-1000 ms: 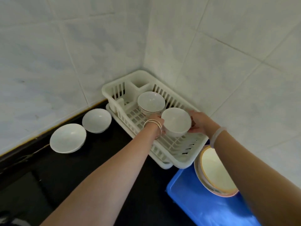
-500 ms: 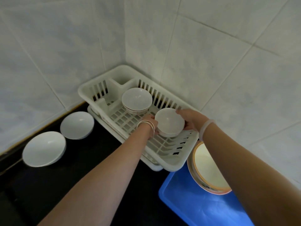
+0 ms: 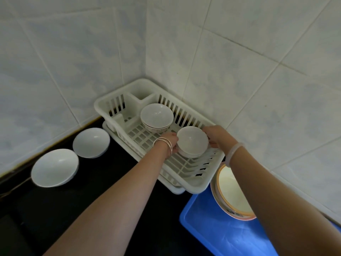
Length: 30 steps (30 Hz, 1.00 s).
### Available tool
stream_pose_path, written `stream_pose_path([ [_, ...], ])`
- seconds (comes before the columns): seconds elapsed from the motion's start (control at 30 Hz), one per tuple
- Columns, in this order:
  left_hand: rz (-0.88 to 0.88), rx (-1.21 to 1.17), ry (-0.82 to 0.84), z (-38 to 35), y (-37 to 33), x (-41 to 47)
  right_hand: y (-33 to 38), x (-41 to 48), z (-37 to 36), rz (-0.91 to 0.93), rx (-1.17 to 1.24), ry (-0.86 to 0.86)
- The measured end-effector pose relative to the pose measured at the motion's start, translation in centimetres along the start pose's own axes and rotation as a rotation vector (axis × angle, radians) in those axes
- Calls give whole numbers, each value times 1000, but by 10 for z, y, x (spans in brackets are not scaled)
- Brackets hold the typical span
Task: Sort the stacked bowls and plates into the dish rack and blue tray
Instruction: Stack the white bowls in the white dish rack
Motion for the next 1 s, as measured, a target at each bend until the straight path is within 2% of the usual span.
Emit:
stream_pose_path([
  [0.03, -14, -37, 6, 4, -3, -4, 7, -6, 1, 76, -54, -28],
  [0.13, -73, -125, 8, 21, -13, -26, 25, -32, -9, 212, 6, -82],
  [0.23, -170, -149, -20, 50, -13, -53, 43, -68, -42, 241, 175, 46],
  [0.4, -293, -195, -287, 133, 15, -98, 69, -119, -117, 336, 243, 232],
  [0.57, -327, 21, -651, 221, 49, -133, 83, -130, -210, 257, 144, 401],
  [0.73, -244, 62, -984, 286, 81, -152, 92, -119, -265, 268, -58, 339],
  [0.87, -245, 36, -1130, 316, 92, -156, 98, -100, -290, 238, -110, 298],
  [1.0, -247, -74, -1130, 332, 102, -151, 100, -87, -300, 134, 39, 279],
])
Point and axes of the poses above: each hand's wrist, its own x-axis towards the middle knuckle, its own z-axis out of the back of the hand, y = z × x, the point moved 5 cm from there along x, towards the middle knuckle, and after that the axes turned 2 degrees about -x, right-handed, at the moved point
